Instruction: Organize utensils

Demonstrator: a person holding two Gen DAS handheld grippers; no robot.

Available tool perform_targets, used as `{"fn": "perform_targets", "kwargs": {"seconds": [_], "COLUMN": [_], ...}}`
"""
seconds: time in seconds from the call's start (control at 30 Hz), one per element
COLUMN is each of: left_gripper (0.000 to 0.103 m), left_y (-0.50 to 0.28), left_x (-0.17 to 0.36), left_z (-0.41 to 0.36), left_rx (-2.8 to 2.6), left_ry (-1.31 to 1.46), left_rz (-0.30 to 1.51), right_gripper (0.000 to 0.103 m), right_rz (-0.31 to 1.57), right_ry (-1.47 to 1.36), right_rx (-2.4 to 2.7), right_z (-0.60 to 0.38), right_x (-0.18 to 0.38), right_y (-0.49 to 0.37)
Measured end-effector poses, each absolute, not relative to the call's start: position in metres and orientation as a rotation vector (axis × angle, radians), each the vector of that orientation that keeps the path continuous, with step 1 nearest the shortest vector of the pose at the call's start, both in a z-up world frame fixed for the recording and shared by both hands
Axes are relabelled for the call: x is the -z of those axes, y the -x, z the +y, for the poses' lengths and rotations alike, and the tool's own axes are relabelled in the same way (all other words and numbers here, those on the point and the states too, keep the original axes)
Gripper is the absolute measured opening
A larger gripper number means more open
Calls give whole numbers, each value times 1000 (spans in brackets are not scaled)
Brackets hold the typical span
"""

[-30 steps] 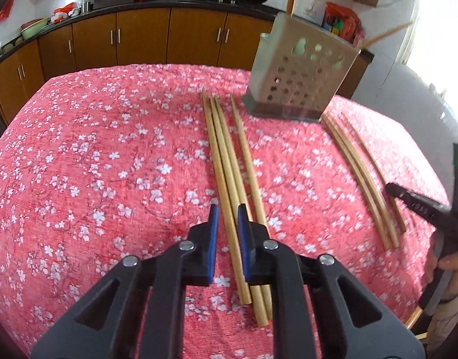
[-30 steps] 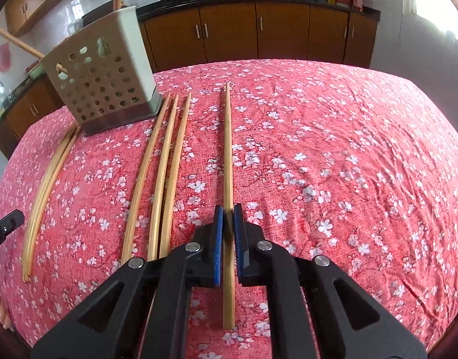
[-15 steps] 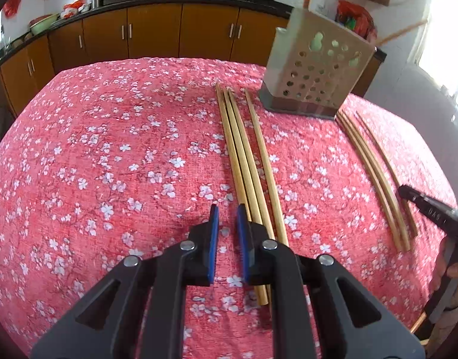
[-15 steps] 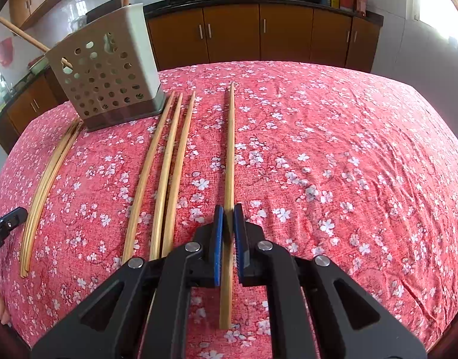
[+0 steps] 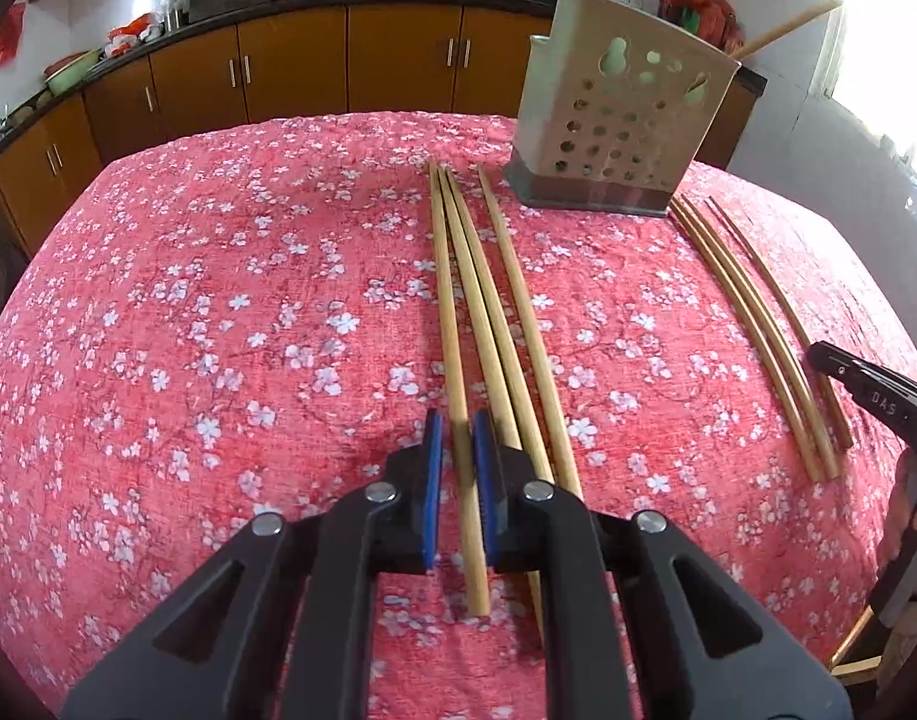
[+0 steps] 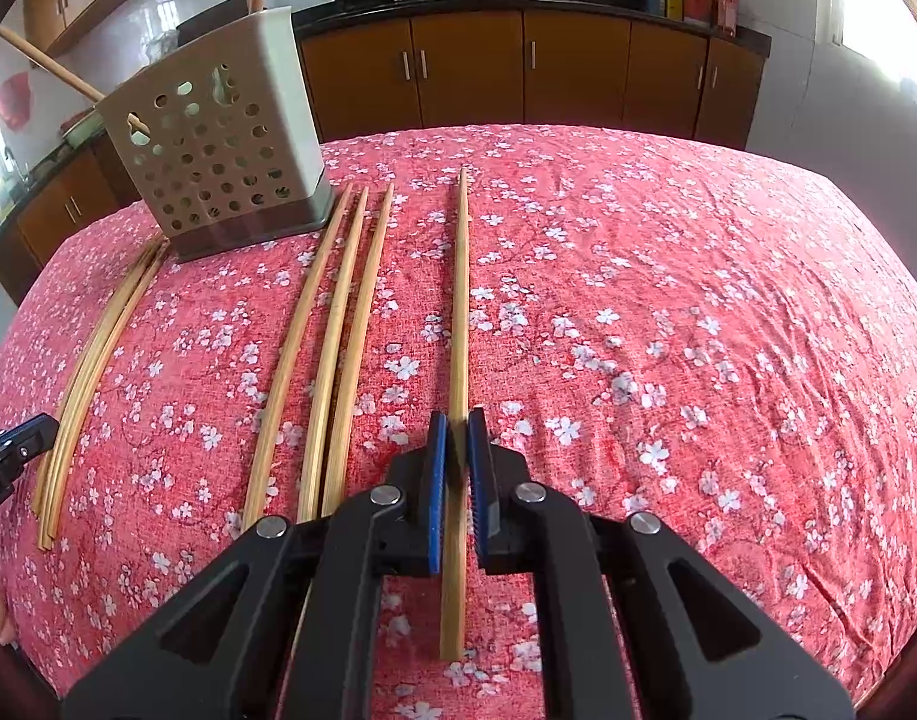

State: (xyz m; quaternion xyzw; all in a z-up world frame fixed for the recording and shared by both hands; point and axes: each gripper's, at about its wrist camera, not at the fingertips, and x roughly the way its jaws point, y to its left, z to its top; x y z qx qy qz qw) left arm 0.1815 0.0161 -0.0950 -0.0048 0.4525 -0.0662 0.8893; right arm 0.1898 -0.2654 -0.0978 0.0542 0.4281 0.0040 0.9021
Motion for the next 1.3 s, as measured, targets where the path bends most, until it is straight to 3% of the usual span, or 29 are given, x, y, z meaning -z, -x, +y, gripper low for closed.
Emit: {"fn": "perform_targets", "kwargs": {"seconds": [0.27, 0.6, 1.3], "left_gripper": [8, 9, 9], "left_y": [-193, -226, -212], "left_x": [97, 97, 91], "left_z": [15, 72, 101], "left_rx": [92, -27, 20], "left_ry": [-23, 56, 178], "left_rz": [928, 912, 902], "right_gripper": [9, 8, 9], "right_rz": [882, 867, 862], "right_ry": [-94, -145, -163], "right_rx": [-26, 66, 58], "right_z": [-259, -293, -298], "right_x": [98, 99, 100], "right_y": [-192, -222, -225]}}
